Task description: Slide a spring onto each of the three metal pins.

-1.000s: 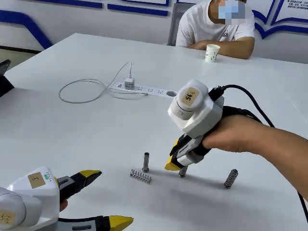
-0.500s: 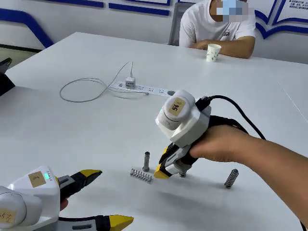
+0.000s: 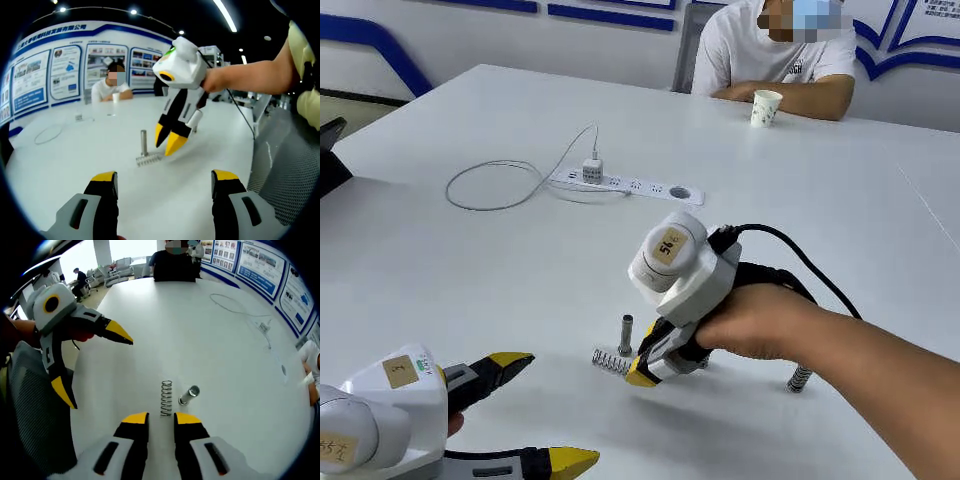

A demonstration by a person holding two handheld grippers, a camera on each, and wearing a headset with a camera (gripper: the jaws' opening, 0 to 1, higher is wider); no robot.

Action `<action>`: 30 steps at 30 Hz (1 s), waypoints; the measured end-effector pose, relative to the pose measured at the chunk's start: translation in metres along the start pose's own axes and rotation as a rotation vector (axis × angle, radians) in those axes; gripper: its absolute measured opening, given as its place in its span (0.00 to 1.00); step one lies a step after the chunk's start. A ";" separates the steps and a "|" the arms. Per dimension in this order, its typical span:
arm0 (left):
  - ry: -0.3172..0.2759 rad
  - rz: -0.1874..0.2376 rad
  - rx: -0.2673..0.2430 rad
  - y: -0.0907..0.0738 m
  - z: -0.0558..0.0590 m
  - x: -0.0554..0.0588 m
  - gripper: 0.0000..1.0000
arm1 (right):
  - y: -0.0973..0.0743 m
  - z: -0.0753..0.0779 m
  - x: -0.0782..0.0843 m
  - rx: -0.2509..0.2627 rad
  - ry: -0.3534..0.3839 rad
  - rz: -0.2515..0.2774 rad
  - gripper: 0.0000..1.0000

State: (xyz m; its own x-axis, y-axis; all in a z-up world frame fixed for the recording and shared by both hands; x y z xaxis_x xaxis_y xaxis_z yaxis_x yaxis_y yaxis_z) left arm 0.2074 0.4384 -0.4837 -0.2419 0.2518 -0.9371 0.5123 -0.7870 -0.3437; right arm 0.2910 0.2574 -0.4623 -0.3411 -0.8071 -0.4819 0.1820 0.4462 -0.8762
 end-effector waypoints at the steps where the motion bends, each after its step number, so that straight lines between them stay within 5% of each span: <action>1: 0.000 0.001 0.000 0.000 0.000 0.000 0.78 | 0.001 0.000 0.000 0.000 0.002 0.001 0.21; 30: -0.002 -0.008 -0.001 -0.002 0.000 0.002 0.78 | 0.017 0.003 0.007 0.019 0.023 0.006 0.16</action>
State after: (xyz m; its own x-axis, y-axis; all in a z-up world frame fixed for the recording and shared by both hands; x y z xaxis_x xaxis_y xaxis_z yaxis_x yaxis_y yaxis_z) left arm 0.2062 0.4401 -0.4848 -0.2472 0.2567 -0.9343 0.5114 -0.7845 -0.3508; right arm 0.2941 0.2581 -0.4805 -0.3612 -0.7951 -0.4872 0.2013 0.4437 -0.8733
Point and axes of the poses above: the centre of the closed fingertips' face, and the gripper's own axes: y roughly forward along the fingers, z roughly to its right, x roughly out of its underside, the point moved 10 cm from there along -y, roughly backward along the fingers, and after that the axes turned 1 degree about -z, right-handed, at the moved point
